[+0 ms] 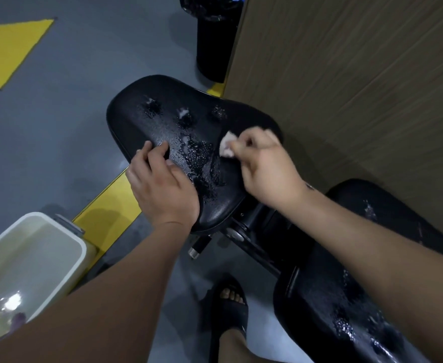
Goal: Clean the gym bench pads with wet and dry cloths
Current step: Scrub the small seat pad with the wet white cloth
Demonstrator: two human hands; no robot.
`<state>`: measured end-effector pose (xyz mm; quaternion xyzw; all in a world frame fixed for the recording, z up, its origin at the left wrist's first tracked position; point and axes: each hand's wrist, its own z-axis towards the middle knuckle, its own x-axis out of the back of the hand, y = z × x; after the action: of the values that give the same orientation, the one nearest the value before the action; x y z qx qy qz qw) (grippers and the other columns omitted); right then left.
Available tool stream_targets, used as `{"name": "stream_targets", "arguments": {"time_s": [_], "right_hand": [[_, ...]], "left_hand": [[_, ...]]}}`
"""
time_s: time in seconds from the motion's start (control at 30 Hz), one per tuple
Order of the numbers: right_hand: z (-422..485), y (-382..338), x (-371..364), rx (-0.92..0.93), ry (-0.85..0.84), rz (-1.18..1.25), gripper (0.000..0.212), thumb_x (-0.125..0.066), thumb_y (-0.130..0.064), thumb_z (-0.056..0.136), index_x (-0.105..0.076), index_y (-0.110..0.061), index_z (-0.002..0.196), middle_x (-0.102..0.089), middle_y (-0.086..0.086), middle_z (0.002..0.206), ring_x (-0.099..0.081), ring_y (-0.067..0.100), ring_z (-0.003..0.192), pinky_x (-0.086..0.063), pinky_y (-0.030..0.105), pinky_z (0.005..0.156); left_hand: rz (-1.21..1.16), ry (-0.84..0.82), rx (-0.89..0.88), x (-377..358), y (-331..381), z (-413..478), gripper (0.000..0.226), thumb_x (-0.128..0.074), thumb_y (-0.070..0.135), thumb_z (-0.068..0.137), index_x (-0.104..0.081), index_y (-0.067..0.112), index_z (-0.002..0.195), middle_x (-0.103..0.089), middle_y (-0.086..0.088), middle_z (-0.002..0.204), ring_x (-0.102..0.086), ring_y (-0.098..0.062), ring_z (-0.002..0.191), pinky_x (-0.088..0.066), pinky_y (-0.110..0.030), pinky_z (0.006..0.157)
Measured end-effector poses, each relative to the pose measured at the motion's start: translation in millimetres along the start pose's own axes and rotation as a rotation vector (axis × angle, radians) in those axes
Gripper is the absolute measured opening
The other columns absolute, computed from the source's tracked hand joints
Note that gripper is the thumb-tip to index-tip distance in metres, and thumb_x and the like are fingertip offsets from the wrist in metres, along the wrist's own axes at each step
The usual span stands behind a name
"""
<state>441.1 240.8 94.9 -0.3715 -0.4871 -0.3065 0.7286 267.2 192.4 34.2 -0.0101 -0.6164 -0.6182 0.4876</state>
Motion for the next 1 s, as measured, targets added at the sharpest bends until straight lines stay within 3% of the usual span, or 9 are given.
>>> {"name": "stream_targets", "arguments": {"time_s": [0.1, 0.3, 0.43, 0.5, 0.67, 0.77, 0.83, 0.93, 1.0], "right_hand": [[-11.4, 9.4, 9.1, 0.082, -0.055, 0.014, 0.037, -0.049, -0.002, 0.09, -0.073, -0.013, 0.116, -0.061, 0.008, 0.105, -0.049, 0.028, 0.082, -0.043, 0.031, 0.074], [12.2, 35.3, 3.3, -0.26, 0.089, -0.103, 0.032, -0.053, 0.004, 0.088, -0.073, -0.01, 0.108, -0.059, 0.009, 0.099, -0.05, 0.034, 0.082, -0.053, 0.043, 0.075], [-24.9, 16.1, 9.5, -0.036, 0.028, -0.025, 0.036, -0.053, 0.004, 0.086, -0.073, -0.011, 0.112, -0.06, 0.008, 0.103, -0.048, 0.027, 0.081, -0.044, 0.031, 0.076], [-21.3, 27.7, 13.9, -0.012, 0.019, -0.043, 0.036, -0.052, 0.002, 0.089, -0.073, -0.012, 0.114, -0.061, 0.009, 0.105, -0.048, 0.028, 0.08, -0.043, 0.031, 0.077], [10.6, 43.7, 5.7, -0.332, 0.072, -0.048, 0.032, -0.048, 0.0, 0.09, -0.073, -0.012, 0.107, -0.057, 0.008, 0.103, -0.049, 0.032, 0.088, -0.042, 0.031, 0.074], [-12.6, 21.0, 11.8, -0.265, 0.017, 0.003, 0.034, -0.052, -0.013, 0.087, -0.073, -0.012, 0.114, -0.055, 0.007, 0.111, -0.048, 0.03, 0.094, -0.045, 0.033, 0.087], [-19.8, 12.8, 24.1, -0.254, -0.054, 0.075, 0.033, -0.053, -0.028, 0.095, -0.074, -0.011, 0.114, -0.054, 0.004, 0.114, -0.05, 0.027, 0.102, -0.044, 0.032, 0.097], [-4.4, 24.3, 33.5, -0.307, -0.081, 0.199, 0.035, -0.056, -0.034, 0.104, -0.078, -0.012, 0.087, -0.057, 0.003, 0.105, -0.059, 0.017, 0.095, -0.047, 0.027, 0.088], [2.5, 27.1, 33.7, -0.277, -0.09, 0.194, 0.022, -0.063, -0.03, 0.101, -0.081, -0.017, 0.103, -0.058, 0.007, 0.103, -0.06, 0.017, 0.091, -0.05, 0.03, 0.084]], "left_hand": [[-0.001, 0.002, -0.009, -0.6, -1.1, 0.1, 0.037, -0.041, 0.017, 0.097, -0.062, 0.01, 0.126, -0.052, -0.013, 0.141, -0.047, -0.036, 0.125, -0.037, -0.042, 0.107], [-0.02, -0.004, -0.02, 0.3, -1.5, -0.8, 0.036, -0.042, 0.016, 0.097, -0.062, 0.01, 0.126, -0.051, -0.015, 0.14, -0.046, -0.038, 0.126, -0.037, -0.047, 0.109], [-0.011, 0.001, -0.009, -1.5, -1.8, -0.4, 0.035, -0.042, 0.016, 0.097, -0.062, 0.01, 0.125, -0.052, -0.015, 0.14, -0.047, -0.038, 0.126, -0.037, -0.047, 0.109], [-0.009, 0.005, -0.016, -2.4, -2.6, -0.2, 0.036, -0.042, 0.016, 0.097, -0.063, 0.01, 0.125, -0.052, -0.015, 0.141, -0.047, -0.039, 0.125, -0.038, -0.049, 0.108], [-0.029, -0.012, -0.008, -2.5, -3.2, -1.1, 0.037, -0.04, 0.018, 0.097, -0.062, 0.011, 0.127, -0.05, -0.013, 0.143, -0.046, -0.038, 0.125, -0.04, -0.05, 0.106], [-0.031, -0.008, -0.002, -2.5, -1.3, -1.7, 0.037, -0.04, 0.018, 0.097, -0.062, 0.011, 0.127, -0.05, -0.014, 0.143, -0.046, -0.038, 0.125, -0.039, -0.048, 0.107], [-0.024, 0.006, -0.004, -2.6, -1.6, -0.8, 0.037, -0.041, 0.017, 0.097, -0.062, 0.01, 0.127, -0.05, -0.015, 0.143, -0.047, -0.039, 0.124, -0.039, -0.048, 0.106], [-0.028, 0.0, -0.005, -2.0, -2.0, -1.4, 0.037, -0.041, 0.017, 0.097, -0.062, 0.01, 0.126, -0.051, -0.015, 0.142, -0.046, -0.039, 0.125, -0.038, -0.048, 0.107], [-0.034, -0.007, 0.005, -1.5, -1.4, -2.0, 0.038, -0.04, 0.019, 0.097, -0.061, 0.011, 0.127, -0.05, -0.014, 0.142, -0.046, -0.038, 0.125, -0.039, -0.047, 0.107]]}}
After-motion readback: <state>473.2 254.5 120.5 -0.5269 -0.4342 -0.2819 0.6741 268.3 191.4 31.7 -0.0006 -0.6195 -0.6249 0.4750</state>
